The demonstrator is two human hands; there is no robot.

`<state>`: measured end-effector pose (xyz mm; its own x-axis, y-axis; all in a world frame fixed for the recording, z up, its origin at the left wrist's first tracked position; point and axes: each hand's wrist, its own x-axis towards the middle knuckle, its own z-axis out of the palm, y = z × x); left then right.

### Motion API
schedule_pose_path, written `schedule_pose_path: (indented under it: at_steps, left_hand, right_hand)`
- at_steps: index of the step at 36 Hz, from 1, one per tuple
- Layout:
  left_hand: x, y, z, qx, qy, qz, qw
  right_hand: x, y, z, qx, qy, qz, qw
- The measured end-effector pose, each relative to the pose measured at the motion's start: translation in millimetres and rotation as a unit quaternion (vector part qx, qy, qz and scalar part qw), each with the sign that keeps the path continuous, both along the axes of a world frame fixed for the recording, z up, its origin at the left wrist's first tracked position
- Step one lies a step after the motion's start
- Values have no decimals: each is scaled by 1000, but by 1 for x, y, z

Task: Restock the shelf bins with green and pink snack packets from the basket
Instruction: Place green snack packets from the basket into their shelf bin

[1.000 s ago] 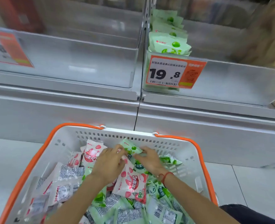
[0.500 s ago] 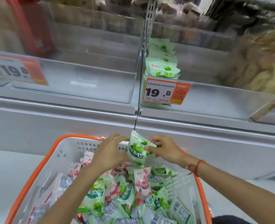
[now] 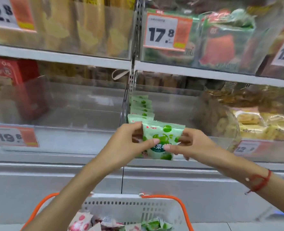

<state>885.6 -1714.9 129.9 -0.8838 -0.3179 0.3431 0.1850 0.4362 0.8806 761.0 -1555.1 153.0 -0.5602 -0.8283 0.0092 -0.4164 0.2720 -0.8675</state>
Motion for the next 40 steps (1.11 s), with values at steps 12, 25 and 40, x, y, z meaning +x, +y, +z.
schedule_pose_path:
  at_steps: [12, 25, 40]
  left_hand:
    - [-113, -73, 45, -457, -181, 174, 853]
    - [-214, -120, 34, -541, -467, 84, 694]
    - [-213, -120, 32, -487, -476, 83, 727]
  right_hand:
    - [-147, -78, 25, 25, 127, -147, 981]
    - [-224, -167, -50, 128, 162, -182, 961]
    - [-225, -192, -61, 88, 186, -247, 947]
